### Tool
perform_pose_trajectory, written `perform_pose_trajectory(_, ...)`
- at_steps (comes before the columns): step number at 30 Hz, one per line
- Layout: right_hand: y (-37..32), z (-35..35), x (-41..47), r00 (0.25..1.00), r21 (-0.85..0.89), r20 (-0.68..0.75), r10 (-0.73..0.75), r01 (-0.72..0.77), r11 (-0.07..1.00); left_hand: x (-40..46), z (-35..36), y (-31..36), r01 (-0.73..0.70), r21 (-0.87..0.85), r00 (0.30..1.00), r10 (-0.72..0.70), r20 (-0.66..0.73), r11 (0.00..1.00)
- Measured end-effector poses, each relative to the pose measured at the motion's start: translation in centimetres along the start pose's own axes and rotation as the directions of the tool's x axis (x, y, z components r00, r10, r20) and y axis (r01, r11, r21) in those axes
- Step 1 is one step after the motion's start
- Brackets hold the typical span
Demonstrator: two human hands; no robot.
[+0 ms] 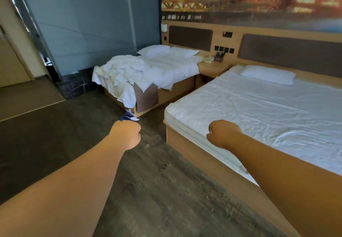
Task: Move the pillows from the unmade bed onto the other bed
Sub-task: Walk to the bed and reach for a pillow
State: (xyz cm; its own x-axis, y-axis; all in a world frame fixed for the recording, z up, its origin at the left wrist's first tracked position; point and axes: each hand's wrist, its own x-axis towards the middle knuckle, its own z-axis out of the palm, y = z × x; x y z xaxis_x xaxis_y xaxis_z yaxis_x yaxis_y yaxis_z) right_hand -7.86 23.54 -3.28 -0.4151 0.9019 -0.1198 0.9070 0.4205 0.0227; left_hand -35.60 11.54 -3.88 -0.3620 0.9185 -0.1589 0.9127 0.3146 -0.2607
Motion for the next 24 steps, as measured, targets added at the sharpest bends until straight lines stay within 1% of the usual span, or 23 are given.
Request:
perform_pose_trajectory(2, -1.8, 0.6, 3.1, 1.000, -0.016, 0.013, -0.025, 0.026, 1.000, 2.7, 0.4, -1.2, 0.017, -0.006, 1.000, -0.017, 0.022, 1.000)
perform_pose_trajectory(5, -3.9, 1.7, 7.9, 0.995, -0.097, -0.017, -0.100, 0.098, 0.990, 6.9, 1.5, -2.7, 0.032, -0.047, 0.998, -0.029, 0.056, 0.998)
perform_pose_trajectory(9, -6.2, 2.5, 16.3, 0.991, -0.089, -0.007, -0.132, 0.131, 0.987, 13.7, 0.7, -4.3, 0.026, -0.057, 0.994, -0.019, 0.108, 0.998)
perform_pose_trajectory(14, -8.6, 0.9, 29.2, 0.985, -0.060, 0.042, -0.166, 0.168, 0.984, 22.5, -2.4, -7.4, 0.092, -0.102, 0.994, -0.085, 0.070, 0.991)
perform_pose_trajectory(17, -10.0, -1.3, 36.6, 0.968, -0.089, 0.133, -0.211, 0.223, 0.971, 27.3, -3.8, -9.9, 0.168, -0.136, 0.984, -0.159, 0.078, 0.976)
perform_pose_trajectory(19, -11.1, -2.6, 41.1, 0.963, -0.068, 0.162, -0.217, 0.230, 0.971, 30.5, -4.4, -11.4, 0.192, -0.133, 0.980, -0.184, 0.073, 0.972)
perform_pose_trajectory(21, -12.2, -3.3, 45.1, 0.958, -0.056, 0.165, -0.236, 0.248, 0.967, 33.5, -4.4, -12.9, 0.213, -0.128, 0.975, -0.203, 0.090, 0.969)
perform_pose_trajectory(24, -14.1, -2.7, 50.2, 0.947, -0.088, 0.199, -0.252, 0.273, 0.958, 37.7, -3.5, -14.8, 0.227, -0.113, 0.969, -0.212, 0.129, 0.967)
